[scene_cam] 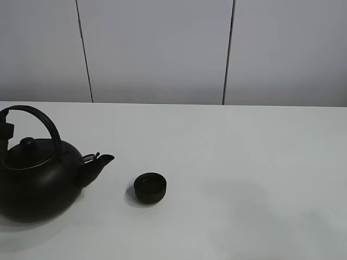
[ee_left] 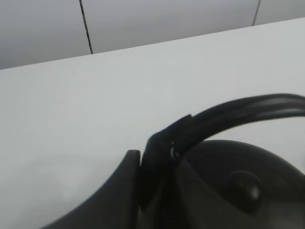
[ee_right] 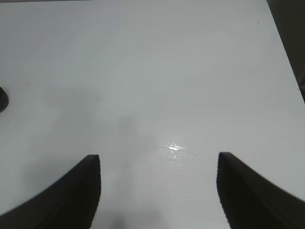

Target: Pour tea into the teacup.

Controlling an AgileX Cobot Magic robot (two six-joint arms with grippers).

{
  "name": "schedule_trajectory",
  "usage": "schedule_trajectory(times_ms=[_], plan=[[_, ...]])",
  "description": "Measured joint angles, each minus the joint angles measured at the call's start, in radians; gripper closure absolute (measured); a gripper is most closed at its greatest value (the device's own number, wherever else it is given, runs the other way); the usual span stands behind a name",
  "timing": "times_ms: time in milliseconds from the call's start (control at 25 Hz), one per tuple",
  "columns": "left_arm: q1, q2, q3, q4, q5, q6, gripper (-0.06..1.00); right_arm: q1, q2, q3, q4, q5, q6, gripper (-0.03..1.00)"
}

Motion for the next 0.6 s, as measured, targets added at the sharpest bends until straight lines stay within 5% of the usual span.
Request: schedule_trajectory(times_ms=[600], plan=[[0.002,-0.007,0.038,0.037,-0.093,-0.031,0.68,0.000,0.000,0.000,0.000,0.000,0.000,0.49]])
